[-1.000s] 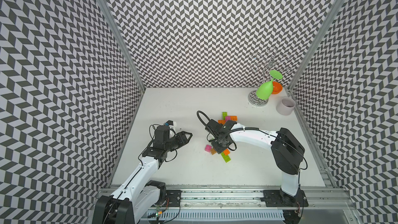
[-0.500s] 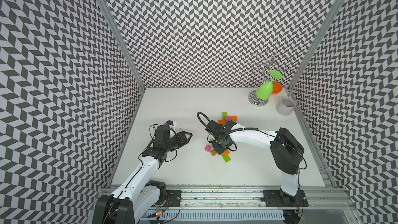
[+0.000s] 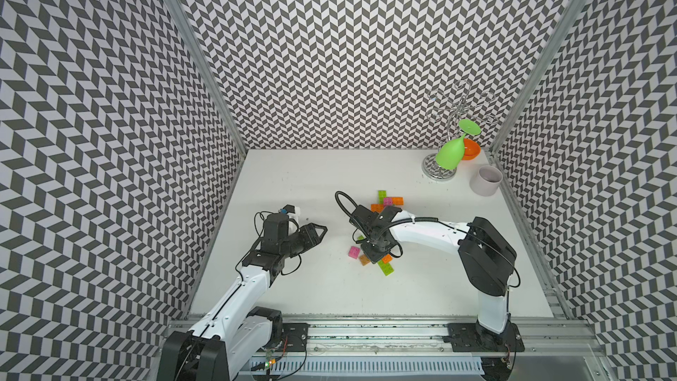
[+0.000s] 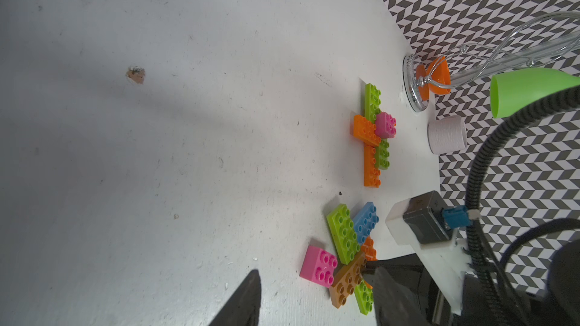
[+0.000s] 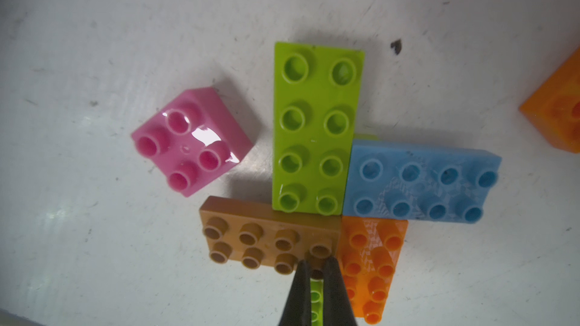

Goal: Assemble a small pinwheel with lego
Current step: Assemble the lego brick with the lego brick.

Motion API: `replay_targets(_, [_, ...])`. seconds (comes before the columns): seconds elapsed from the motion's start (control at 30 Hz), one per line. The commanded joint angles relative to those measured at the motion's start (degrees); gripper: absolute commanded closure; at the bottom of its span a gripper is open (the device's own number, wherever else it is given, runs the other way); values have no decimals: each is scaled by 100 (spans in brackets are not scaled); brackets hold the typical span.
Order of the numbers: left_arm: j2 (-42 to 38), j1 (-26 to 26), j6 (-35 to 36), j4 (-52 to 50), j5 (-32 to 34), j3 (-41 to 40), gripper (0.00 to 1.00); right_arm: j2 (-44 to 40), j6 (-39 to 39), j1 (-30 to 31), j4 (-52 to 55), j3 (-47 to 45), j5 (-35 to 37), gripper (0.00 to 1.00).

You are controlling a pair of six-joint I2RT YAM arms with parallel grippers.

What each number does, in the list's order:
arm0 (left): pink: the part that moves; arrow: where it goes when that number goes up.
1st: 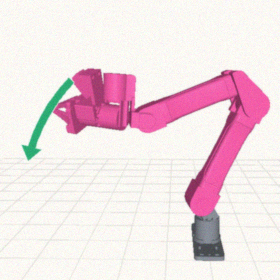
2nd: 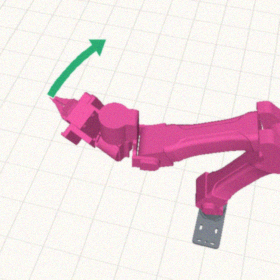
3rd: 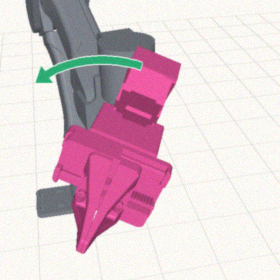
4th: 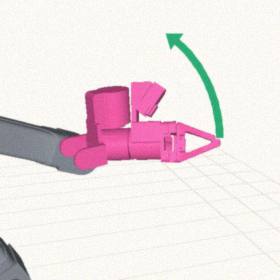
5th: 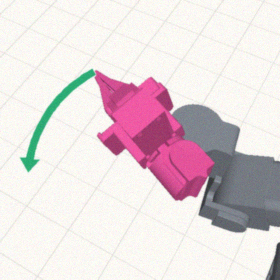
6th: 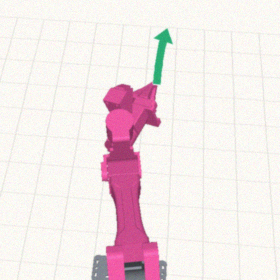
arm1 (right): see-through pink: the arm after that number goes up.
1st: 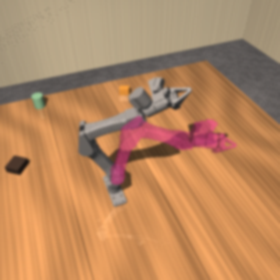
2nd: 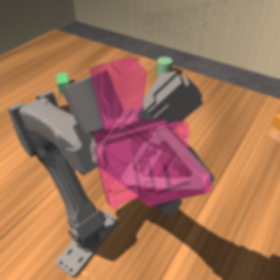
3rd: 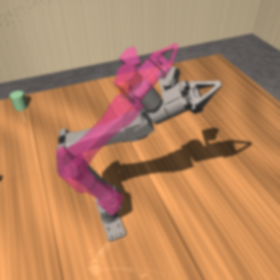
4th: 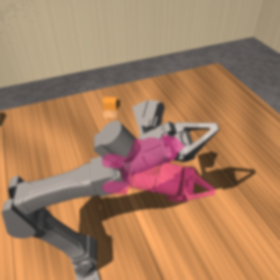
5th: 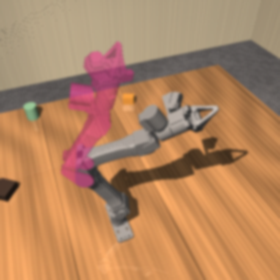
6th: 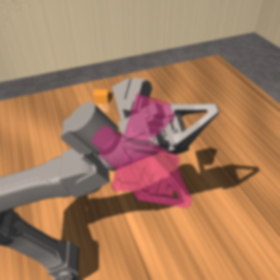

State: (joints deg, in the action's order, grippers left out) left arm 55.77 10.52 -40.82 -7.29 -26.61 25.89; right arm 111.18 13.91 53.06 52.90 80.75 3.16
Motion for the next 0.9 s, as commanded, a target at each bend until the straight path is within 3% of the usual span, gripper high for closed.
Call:
replay_targets(0.0, [13,29,39,158,40,3,43,219,-67,-52,-118,64,171,95])
replay_targets(0.87, [148,29,25,213,0,12,43,952,8,-15,-71,-1002,-114,100])
